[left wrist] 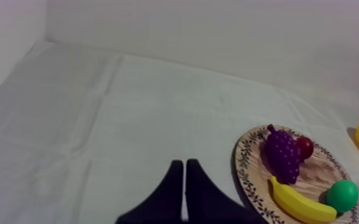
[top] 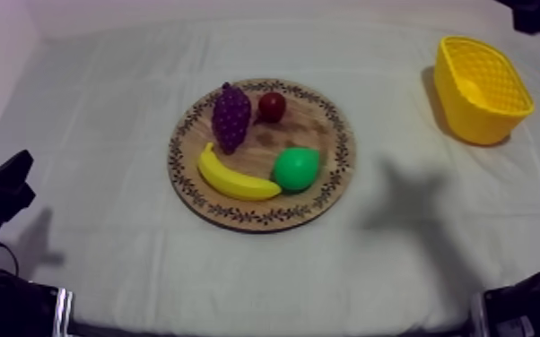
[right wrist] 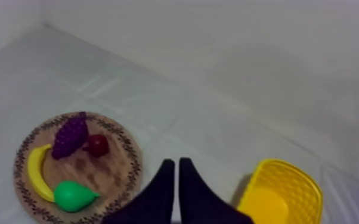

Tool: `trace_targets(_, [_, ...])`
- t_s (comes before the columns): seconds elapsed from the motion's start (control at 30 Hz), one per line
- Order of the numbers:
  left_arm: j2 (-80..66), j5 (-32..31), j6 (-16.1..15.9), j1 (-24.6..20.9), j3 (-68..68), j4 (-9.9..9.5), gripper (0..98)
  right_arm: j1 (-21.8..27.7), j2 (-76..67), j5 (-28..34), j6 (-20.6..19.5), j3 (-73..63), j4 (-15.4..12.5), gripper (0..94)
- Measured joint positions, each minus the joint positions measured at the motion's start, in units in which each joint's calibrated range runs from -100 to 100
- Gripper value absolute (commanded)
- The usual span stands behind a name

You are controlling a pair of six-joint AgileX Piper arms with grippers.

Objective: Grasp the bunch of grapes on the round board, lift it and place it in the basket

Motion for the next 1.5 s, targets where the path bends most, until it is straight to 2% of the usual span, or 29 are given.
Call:
trace_targets(0.2, [0.00, 0.00, 0.00, 0.00, 0.00, 0.00, 0.1, -3.86, 8.94, 4.99, -2.05, -12.16, -0.05, 0.3])
trace_targets(0.3, [0.00, 0.00, 0.00, 0.00, 0.00, 0.00, 0.1, -5.84, 13.19, 8.44, -3.90, -18.88, 0.96, 0.3])
trace_targets(0.9, [0.00, 0.00, 0.00, 0.00, 0.00, 0.00, 0.1, -17.96, 40.48, 27.93, -21.14, -48.57, 12.74, 0.3])
trace_targets(1.07, [0.00, 0.00, 0.00, 0.00, 0.00, 0.00, 0.1, -20.14, 48.18, 32.83, -25.36, -54.31, 14.98, 0.3])
trace_targets(1.27, [0.00, 0.00, 0.00, 0.00, 0.00, 0.00, 0.1, -20.47, 56.51, 36.67, -28.82, -59.96, 16.05, 0.2])
trace_targets(1.5, [0.00, 0.00, 0.00, 0.00, 0.00, 0.00, 0.1, -20.15, 64.21, 41.83, -28.66, -66.03, 15.08, 0.2])
